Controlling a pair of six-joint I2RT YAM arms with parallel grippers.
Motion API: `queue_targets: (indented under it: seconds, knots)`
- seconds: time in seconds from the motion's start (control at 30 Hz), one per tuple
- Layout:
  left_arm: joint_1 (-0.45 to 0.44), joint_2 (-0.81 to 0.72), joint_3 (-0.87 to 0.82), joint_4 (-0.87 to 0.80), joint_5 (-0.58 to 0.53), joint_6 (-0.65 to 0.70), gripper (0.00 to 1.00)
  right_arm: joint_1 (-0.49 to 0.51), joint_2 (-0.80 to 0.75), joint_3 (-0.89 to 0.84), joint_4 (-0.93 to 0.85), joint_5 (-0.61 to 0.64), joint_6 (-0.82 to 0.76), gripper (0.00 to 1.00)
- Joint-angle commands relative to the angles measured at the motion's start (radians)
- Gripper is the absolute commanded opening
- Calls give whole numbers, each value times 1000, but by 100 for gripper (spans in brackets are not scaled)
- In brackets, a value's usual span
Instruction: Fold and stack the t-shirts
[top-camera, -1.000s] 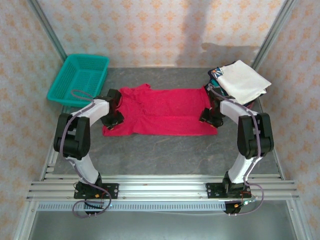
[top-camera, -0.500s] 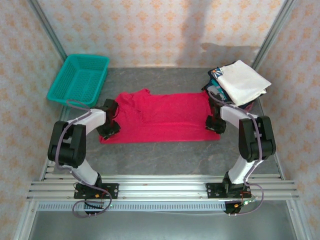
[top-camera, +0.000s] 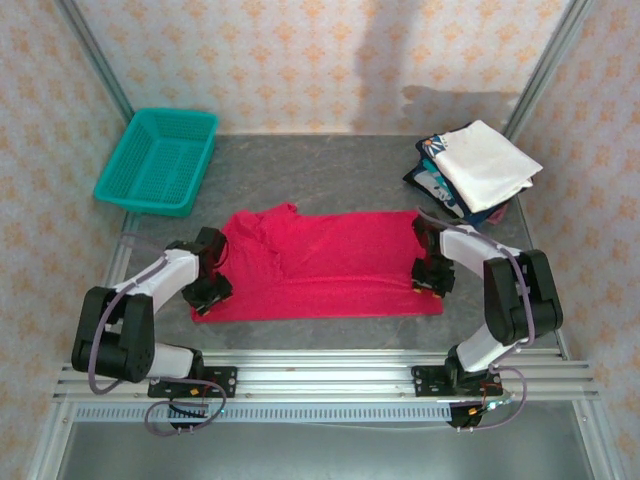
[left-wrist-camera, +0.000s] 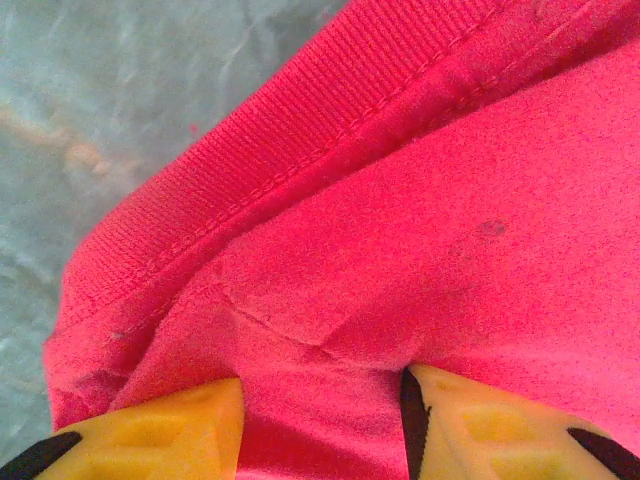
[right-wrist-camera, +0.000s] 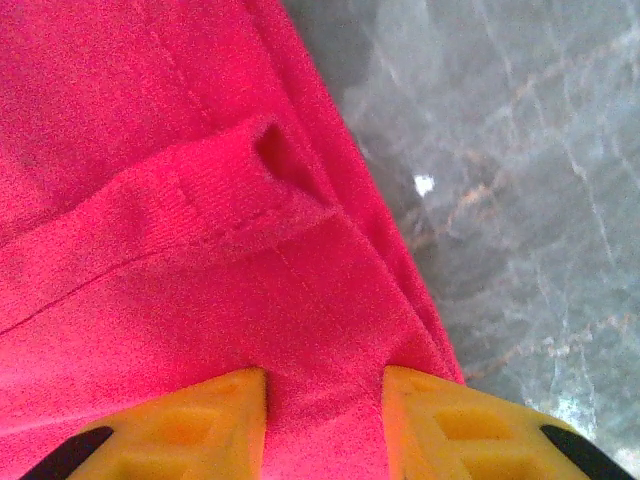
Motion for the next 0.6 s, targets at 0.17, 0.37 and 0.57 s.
queue_targets:
  seconds: [0.17,0.37,0.57]
  knots:
    - [-13,-120,-49,-145,-26,-78,50,34,12,4,-165,-50,40,40]
    - [-20,-189,144,-243,-36,-64,62,38,-122,111,-253,11,38,60]
    - [-71,-122,579,-235,-96,58,76,13,-78,448,-260,93,-46,72]
